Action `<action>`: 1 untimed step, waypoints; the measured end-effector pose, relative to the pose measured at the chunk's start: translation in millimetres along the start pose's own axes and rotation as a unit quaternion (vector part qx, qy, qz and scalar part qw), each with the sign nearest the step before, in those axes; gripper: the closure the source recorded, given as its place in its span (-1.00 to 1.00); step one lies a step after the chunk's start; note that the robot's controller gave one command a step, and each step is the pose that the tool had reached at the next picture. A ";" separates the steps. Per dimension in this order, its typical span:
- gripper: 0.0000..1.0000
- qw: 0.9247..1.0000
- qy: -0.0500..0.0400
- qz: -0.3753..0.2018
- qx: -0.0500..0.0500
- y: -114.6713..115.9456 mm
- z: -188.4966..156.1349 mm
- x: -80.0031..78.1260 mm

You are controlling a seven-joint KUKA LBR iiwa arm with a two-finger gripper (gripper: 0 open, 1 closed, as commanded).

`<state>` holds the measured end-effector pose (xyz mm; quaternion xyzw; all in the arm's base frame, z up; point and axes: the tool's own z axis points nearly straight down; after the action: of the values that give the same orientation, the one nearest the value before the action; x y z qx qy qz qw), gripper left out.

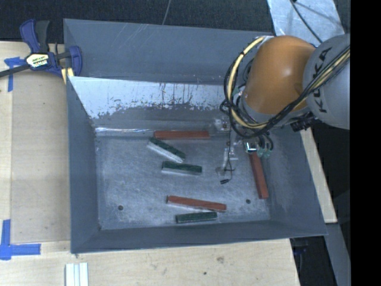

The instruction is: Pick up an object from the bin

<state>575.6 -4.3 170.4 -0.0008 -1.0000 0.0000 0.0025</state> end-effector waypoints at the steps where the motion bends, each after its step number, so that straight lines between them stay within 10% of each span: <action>1: -1.00 1.000 -0.004 0.000 0.000 -0.1 -4.7 -1.8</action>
Offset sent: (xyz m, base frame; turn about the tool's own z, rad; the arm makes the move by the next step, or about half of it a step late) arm 0.0128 0.0647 -0.1004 0.0635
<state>577.5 -4.3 175.1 -0.0008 -1.0000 0.0000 -0.0019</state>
